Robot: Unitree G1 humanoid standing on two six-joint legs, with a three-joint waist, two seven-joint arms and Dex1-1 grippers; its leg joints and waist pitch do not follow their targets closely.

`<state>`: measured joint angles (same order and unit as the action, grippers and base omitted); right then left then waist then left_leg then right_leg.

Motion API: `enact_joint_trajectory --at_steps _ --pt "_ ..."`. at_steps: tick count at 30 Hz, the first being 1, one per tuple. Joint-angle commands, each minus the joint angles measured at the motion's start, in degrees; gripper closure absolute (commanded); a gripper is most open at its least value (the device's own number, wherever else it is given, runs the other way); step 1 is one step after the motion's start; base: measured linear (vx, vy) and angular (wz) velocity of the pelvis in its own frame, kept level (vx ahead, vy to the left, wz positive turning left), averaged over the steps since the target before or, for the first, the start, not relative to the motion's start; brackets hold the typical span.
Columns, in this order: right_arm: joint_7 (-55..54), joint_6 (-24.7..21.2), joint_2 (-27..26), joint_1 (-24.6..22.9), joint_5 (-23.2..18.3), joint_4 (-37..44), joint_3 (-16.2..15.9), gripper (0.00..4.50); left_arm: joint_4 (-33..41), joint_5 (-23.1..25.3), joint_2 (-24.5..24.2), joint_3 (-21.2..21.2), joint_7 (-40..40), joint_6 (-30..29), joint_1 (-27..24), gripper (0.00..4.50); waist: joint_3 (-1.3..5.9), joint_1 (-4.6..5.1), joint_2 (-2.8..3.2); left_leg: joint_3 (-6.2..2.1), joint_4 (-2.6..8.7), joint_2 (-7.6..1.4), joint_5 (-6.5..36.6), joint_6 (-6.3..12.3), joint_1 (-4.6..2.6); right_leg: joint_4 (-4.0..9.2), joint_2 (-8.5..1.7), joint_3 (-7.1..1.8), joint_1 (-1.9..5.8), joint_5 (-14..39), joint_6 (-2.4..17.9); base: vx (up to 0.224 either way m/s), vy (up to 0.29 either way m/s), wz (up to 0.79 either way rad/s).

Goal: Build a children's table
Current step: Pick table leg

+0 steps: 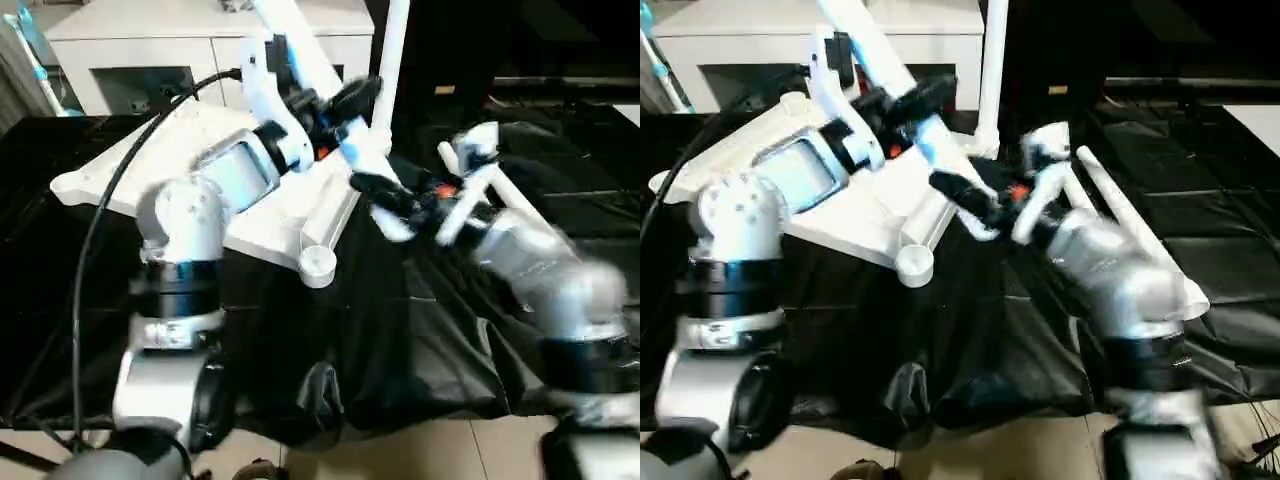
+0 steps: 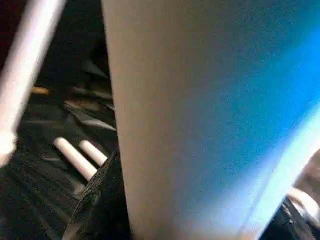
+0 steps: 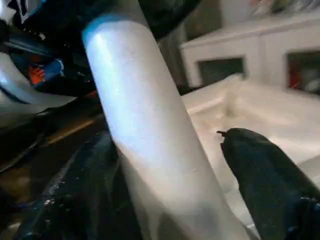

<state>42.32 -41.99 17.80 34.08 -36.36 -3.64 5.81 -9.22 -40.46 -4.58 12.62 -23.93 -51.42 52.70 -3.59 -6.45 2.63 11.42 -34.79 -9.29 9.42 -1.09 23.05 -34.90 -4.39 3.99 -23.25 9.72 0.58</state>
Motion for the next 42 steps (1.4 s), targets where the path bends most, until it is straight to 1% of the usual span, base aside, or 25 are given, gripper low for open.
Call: enact_joint_trajectory --at_steps 1,2,3,4,5,7,9,10,13,15,19,20,22,23,25,27,28,29,30,31,32,36,37,40,42 --pt "-0.60 -2.73 1.81 1.60 -3.66 -0.83 6.65 0.58 -0.11 -0.34 -2.55 -1.08 -3.32 -2.41 -0.03 2.66 4.58 -0.14 -0.65 -2.06 3.57 -3.30 9.49 3.12 -1.54 4.62 -4.21 -2.52 2.76 15.40 9.82 0.000 0.000 0.00" --pt "-0.38 -3.78 1.99 1.72 -4.95 -0.64 7.08 0.46 -0.28 -0.29 -3.11 -1.43 -4.07 -2.64 -0.02 2.66 4.59 -0.17 -0.83 -2.09 3.63 -3.35 9.47 2.82 -1.53 4.58 -4.25 -2.46 2.81 15.73 9.76 0.000 0.000 0.00" --pt "-0.05 -4.51 2.10 1.63 -5.76 -0.30 7.13 0.34 -0.47 -0.13 -3.39 -1.63 -4.39 -2.62 0.00 2.67 4.58 -0.13 -0.82 -2.07 3.63 -3.35 9.44 2.73 -1.53 4.64 -4.22 -2.46 2.80 15.80 9.73 0.000 0.000 0.00" --pt "0.97 -6.55 2.49 1.30 -7.97 0.78 7.16 0.34 -1.12 0.31 -4.22 -2.19 -5.31 -2.44 0.12 2.67 4.57 -0.14 -0.78 -2.07 3.65 -3.39 9.67 2.44 -1.62 4.70 -4.23 -2.49 2.73 16.22 9.57 0.000 0.000 0.00" --pt "1.51 -7.47 2.63 0.98 -8.95 1.46 7.01 0.34 -1.57 0.51 -4.54 -2.32 -5.55 -2.33 0.24 2.67 4.56 -0.21 -0.70 -2.09 3.69 -3.41 9.94 2.21 -1.68 4.68 -4.25 -2.48 2.75 16.61 9.34 0.000 0.000 0.00" --pt "2.29 -9.09 3.11 0.36 -10.03 2.52 6.29 0.34 -2.44 0.84 -5.26 -2.80 -6.30 -2.08 0.48 2.67 4.58 -0.25 -0.78 -2.07 3.72 -3.35 9.93 1.76 -1.74 4.71 -4.11 -2.47 2.72 16.91 8.53 0.000 0.000 0.00" --pt "2.66 -9.30 3.39 -0.08 -9.74 3.13 5.52 0.34 -2.72 0.99 -5.59 -3.18 -6.83 -1.81 0.53 2.67 4.59 -0.22 -0.71 -2.09 3.76 -3.38 9.82 1.28 -1.69 4.62 -4.13 -2.49 2.66 16.59 8.38 0.000 0.000 0.00" --pt "3.82 -8.70 4.29 -1.00 -8.17 4.54 3.41 0.34 -2.94 1.75 -6.37 -4.62 -8.44 -0.96 0.43 2.67 4.63 -0.19 -0.78 -2.05 3.73 -3.38 9.61 1.14 -1.63 4.58 -4.22 -2.50 2.71 16.01 8.70 0.000 0.000 0.00" --pt "5.46 -8.08 5.65 -1.81 -6.76 6.51 0.55 0.34 -3.38 2.76 -7.04 -6.50 -10.47 -0.12 0.30 2.67 4.68 -0.35 -0.76 -2.08 3.72 -3.48 9.33 1.24 -1.58 4.47 -4.35 -2.54 2.84 15.39 8.85 0.000 0.000 0.00" --pt "5.31 -7.54 6.47 -1.82 -5.34 6.76 -0.95 0.34 -3.20 2.54 -7.39 -7.43 -12.14 -0.20 0.27 2.67 4.64 -0.36 -0.81 -2.04 3.72 -3.49 9.23 1.15 -1.59 4.45 -4.41 -2.59 2.74 15.19 9.17 0.000 0.000 0.00" --pt "5.22 -7.51 7.40 -1.40 -4.24 6.12 -1.99 0.34 -1.65 2.64 -8.90 -10.34 -16.25 -0.25 -0.21 2.67 4.53 -0.32 -0.70 -2.10 3.78 -3.48 10.38 0.67 -1.68 4.63 -4.45 -2.61 2.64 17.59 9.04 0.000 0.000 0.00" --pt "6.04 -7.15 8.58 -1.27 -2.80 5.89 -3.57 0.34 -0.29 2.68 -9.89 -12.00 -18.79 -0.24 -0.66 2.67 4.51 -0.28 -0.72 -2.12 3.83 -3.52 10.45 0.44 -1.68 4.59 -4.40 -2.60 2.67 17.45 9.03 0.000 0.000 0.00" --pt "6.79 -6.89 9.32 -1.31 -1.95 5.89 -4.78 0.34 0.52 2.82 -10.51 -13.10 -20.59 -0.14 -0.93 2.67 4.52 -0.26 -0.71 -2.10 3.83 -3.56 10.45 0.29 -1.70 4.45 -4.42 -2.67 2.67 16.84 9.19 0.000 0.000 0.00" --pt "7.02 -6.81 9.49 -1.35 -1.79 5.93 -5.09 0.34 0.77 2.92 -10.72 -13.50 -21.19 0.01 -1.04 2.67 4.50 -0.25 -0.83 -2.06 3.78 -3.52 10.48 0.42 -1.69 4.46 -4.48 -2.68 2.72 16.90 9.36 0.000 0.000 0.00" --pt "8.17 -6.42 10.24 -1.51 -1.09 6.09 -6.58 0.34 2.26 3.53 -12.10 -15.92 -24.88 1.17 -1.83 2.67 4.52 -0.23 -0.96 -2.08 3.78 -3.60 10.38 0.67 -1.64 4.43 -4.54 -2.72 2.78 16.99 9.47 0.000 0.000 0.00" --pt "9.24 -6.19 10.70 -1.67 -0.69 6.37 -7.59 0.34 3.44 3.70 -12.97 -17.30 -27.40 2.27 -2.49 2.67 4.49 -0.17 -0.86 -2.06 3.77 -3.60 10.04 0.91 -1.55 4.37 -4.50 -2.76 2.76 16.65 9.49 0.000 0.000 0.00" --pt "9.87 -5.96 10.96 -1.76 -0.52 6.49 -8.01 0.34 3.72 3.75 -13.17 -17.73 -28.37 2.89 -2.63 2.67 4.48 -0.05 -1.23 -2.01 3.77 -3.61 9.91 0.98 -1.48 4.36 -4.47 -2.76 2.81 16.51 9.51 0.000 0.000 0.00" --pt "10.28 -5.87 11.13 -1.87 -0.48 6.66 -8.27 0.34 3.93 3.63 -13.22 -17.83 -28.79 3.04 -2.70 2.67 4.53 -0.15 -1.00 -1.99 3.69 -3.65 9.68 0.97 -1.59 4.27 -4.54 -2.80 2.76 16.42 9.64 0.000 0.000 0.00" --pt "11.91 -5.65 11.78 -2.42 -0.52 7.56 -9.30 0.34 4.69 3.21 -13.24 -18.07 -29.95 3.61 -2.92 2.67 4.49 -0.19 -1.10 -1.96 3.67 -3.60 9.73 1.06 -1.61 4.30 -4.52 -2.77 2.79 16.58 9.77 0.000 0.000 0.00" --pt "12.31 -5.62 11.95 -2.60 -0.56 7.81 -9.54 0.34 4.87 3.11 -13.16 -18.09 -30.10 3.71 -2.94 2.67 4.47 -0.19 -1.36 -1.94 3.72 -3.66 9.76 1.14 -1.58 4.35 -4.57 -2.78 2.86 16.75 9.74 0.000 0.000 0.00" --pt "13.03 -5.75 12.15 -3.05 -0.67 8.27 -10.17 0.34 5.70 2.37 -12.91 -17.89 -30.74 3.59 -3.13 2.67 4.50 -0.29 -1.14 -1.98 3.69 -3.82 9.75 1.07 -1.71 4.21 -4.61 -2.86 2.72 16.68 9.94 0.000 0.000 0.00" --pt "14.04 -5.66 12.14 -3.78 -0.31 8.67 -11.65 0.34 6.02 1.18 -11.94 -16.91 -30.83 3.72 -3.10 2.67 4.40 -0.20 -1.28 -1.96 3.63 -3.70 10.29 0.98 -1.60 4.31 -4.59 -2.78 2.72 17.49 10.24 0.000 0.000 0.00" --pt "14.06 -5.68 12.11 -3.82 -0.32 8.69 -11.73 0.60 5.98 1.10 -11.89 -16.84 -30.81 3.73 -3.07 2.67 4.41 -0.22 -1.26 -1.95 3.61 -3.67 10.33 1.03 -1.57 4.33 -4.57 -2.77 2.74 17.69 10.14 0.000 0.000 0.00" --pt "14.08 -5.64 11.74 -4.00 -0.06 8.42 -12.22 0.73 5.73 0.87 -11.72 -16.52 -31.31 3.96 -2.91 2.67 4.43 -0.20 -1.46 -1.96 3.54 -3.59 10.36 1.08 -1.59 4.42 -4.57 -2.80 2.75 18.79 9.39 0.000 0.000 0.00" --pt "14.03 -5.54 11.60 -3.99 0.03 8.19 -12.38 1.02 5.69 1.32 -11.88 -16.75 -31.86 4.29 -2.95 2.67 4.43 -0.19 -1.39 -1.98 3.57 -3.63 10.01 1.17 -1.61 4.37 -4.48 -2.80 2.66 18.36 9.41 0.000 0.000 0.00"
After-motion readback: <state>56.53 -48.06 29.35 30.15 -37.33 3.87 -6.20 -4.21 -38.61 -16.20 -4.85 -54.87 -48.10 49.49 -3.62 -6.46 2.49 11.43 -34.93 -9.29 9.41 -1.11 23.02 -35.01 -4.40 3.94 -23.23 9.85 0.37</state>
